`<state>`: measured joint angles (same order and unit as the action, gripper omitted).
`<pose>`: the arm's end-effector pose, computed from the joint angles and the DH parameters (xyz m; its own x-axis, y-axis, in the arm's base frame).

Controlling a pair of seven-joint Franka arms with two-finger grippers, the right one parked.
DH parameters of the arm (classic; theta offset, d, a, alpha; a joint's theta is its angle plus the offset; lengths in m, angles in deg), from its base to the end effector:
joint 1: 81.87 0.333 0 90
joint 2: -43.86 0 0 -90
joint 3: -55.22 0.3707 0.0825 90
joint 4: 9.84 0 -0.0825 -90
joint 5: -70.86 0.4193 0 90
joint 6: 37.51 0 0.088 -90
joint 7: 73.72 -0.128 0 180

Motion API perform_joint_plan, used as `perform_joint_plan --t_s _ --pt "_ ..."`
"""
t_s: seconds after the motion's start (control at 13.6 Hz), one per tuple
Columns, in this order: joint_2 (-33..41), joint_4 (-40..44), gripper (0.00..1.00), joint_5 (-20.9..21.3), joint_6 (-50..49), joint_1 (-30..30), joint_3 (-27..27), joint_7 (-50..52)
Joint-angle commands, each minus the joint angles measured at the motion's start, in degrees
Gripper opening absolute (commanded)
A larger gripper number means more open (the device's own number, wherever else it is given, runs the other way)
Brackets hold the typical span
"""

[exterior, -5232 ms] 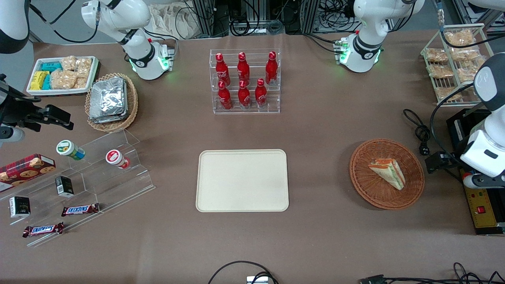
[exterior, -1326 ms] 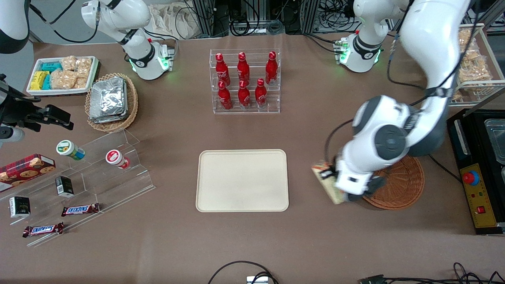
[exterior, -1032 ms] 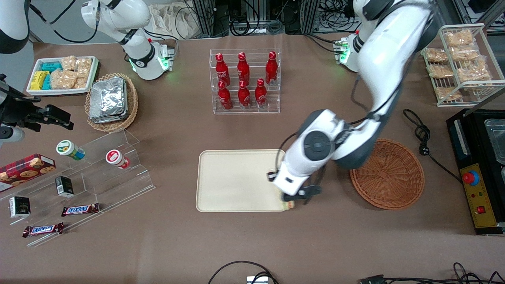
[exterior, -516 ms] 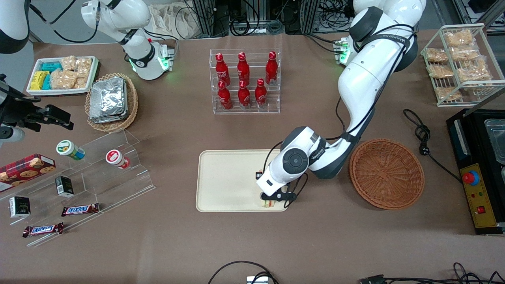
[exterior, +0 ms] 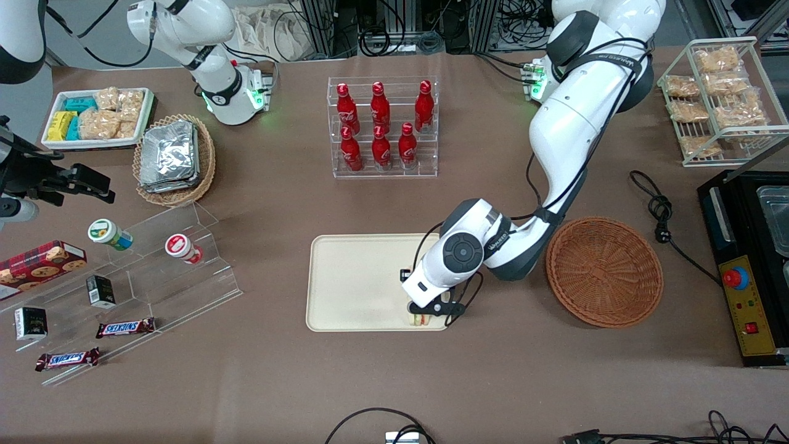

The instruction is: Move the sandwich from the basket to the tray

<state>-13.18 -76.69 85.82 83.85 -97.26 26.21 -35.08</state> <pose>0.6968 -0.4737 0.2256 0.9971 -0.0214 -0.0732 -0.0076 -0.9829 0.1841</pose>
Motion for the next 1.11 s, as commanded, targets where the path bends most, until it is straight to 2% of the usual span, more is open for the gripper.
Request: perform_joint_plan --t_s 0.0,0.29,0.44,0.59,0.81,0.88,1.03 --pt "2.64 0.14 1.00 0.52 -0.95 1.93 0.35 -0.23" --pt "8.60 -2.13 1.00 0.07 -5.50 7.81 0.27 -0.58" --pt "14.30 -7.74 1.00 0.51 -8.41 11.50 0.35 -0.67" --pt "22.11 -18.43 1.00 0.78 -6.67 15.72 0.35 -0.85" --pt "37.48 -39.78 1.00 0.52 3.32 21.87 0.09 -3.73" --pt "41.88 -44.81 1.00 0.25 5.36 22.76 0.09 -4.18" --pt "47.62 -48.98 1.00 -0.28 4.25 23.47 0.09 -4.28"
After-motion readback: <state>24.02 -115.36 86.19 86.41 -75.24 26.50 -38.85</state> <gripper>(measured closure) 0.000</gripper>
